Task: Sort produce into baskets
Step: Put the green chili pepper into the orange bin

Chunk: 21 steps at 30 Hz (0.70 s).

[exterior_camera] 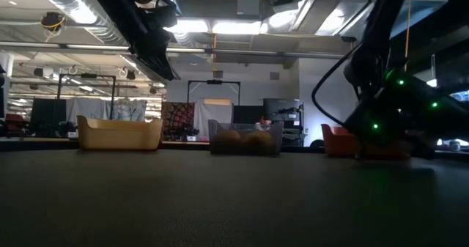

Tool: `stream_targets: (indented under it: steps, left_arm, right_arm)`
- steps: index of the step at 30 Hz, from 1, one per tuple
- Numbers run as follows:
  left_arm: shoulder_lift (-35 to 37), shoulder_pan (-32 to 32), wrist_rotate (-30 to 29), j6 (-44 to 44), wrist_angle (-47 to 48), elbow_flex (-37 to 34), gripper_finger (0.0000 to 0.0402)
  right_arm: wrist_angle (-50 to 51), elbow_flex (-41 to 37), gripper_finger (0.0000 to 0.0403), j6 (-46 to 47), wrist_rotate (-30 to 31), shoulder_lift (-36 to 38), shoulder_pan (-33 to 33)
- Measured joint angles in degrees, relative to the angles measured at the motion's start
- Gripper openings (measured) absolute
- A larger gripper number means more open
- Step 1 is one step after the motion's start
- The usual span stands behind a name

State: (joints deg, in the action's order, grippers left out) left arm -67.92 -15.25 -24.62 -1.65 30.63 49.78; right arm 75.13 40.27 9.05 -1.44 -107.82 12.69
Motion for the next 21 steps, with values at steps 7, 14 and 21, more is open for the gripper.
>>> stream_targets:
  steps: [7, 14, 21]
  left_arm:
    - [0.0, 0.0, 0.0, 0.02, 0.0, 0.0, 0.0219]
    - [0.0, 0.0, 0.0, 0.07, 0.0, 0.0, 0.0219]
    - [0.0, 0.0, 0.0, 0.15, 0.0, 0.0, 0.0219]
  right_arm:
    - [-0.25, -0.15, 0.0253, -0.08, 0.52, -0.16, 0.0]
    - [-1.6, -0.16, 0.0183, -0.11, 0.69, -0.16, 0.01]
    - [-3.02, -0.26, 0.0121, -0.1, -1.6, -0.23, 0.02]
